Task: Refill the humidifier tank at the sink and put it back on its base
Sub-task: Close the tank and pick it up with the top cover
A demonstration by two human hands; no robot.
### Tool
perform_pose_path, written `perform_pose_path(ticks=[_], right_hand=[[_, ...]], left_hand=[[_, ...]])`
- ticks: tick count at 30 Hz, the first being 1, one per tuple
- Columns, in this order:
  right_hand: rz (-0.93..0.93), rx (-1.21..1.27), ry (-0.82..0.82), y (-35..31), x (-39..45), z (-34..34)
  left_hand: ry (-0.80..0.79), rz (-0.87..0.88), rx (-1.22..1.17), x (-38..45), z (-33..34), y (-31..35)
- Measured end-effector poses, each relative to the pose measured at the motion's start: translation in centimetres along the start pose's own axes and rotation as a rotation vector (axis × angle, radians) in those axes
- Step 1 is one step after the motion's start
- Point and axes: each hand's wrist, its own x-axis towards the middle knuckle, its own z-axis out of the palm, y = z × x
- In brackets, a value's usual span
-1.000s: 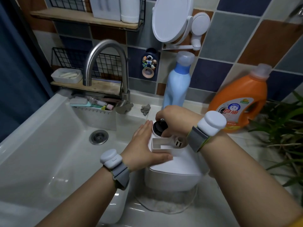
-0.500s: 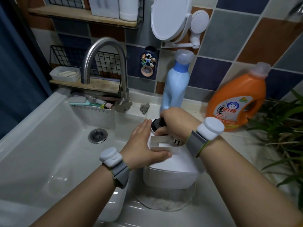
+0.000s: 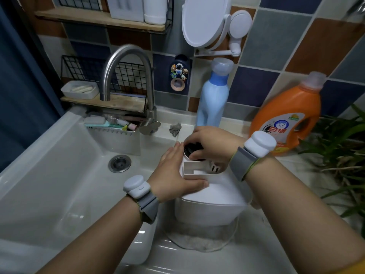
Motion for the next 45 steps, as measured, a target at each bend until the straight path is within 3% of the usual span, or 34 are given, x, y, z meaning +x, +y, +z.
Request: perform_pose_path(ticks=[5,17,25,27,30,33,40,45], right_hand=[[0.017,-0.093,0.071,-0.7,-0.2,0.4],[0.034,-0.058,0.128,-0.3,0.4,1.7],[0.121,0.077,0.203,-0.2,0.0,1.7],[0.136,0.157,0.295,0.0,-1.0,2.1],[0.203,0.370,0.591,1.6,-3.4,1.4],[0.373,0.403,0.773,4.6,-5.9,1.0],[0.631,0.309,0.582,7.8,-10.4,5.5],[0.612,0.268,0.470,7.8,-12.5,9.0]], left_hand=[[0.001,-0.016,0.000,-0.3,0.3,-0.4],[0.004,-0.044,0.111,-0.4,-0.1,0.7],[-0.011,-0.066,0.145,-0.2,-0.8,1.2],[-0.022,-0.029,0.147,-0.5,-1.0,1.3],[0.004,0.101,0.100,-0.8,-2.4,1.9],[0.050,0.252,0.129,-0.7,-3.7,3.2],[0.017,0.518,0.440,-1.6,0.6,7.3],[0.002,0.519,0.581,-1.8,4.1,8.9]])
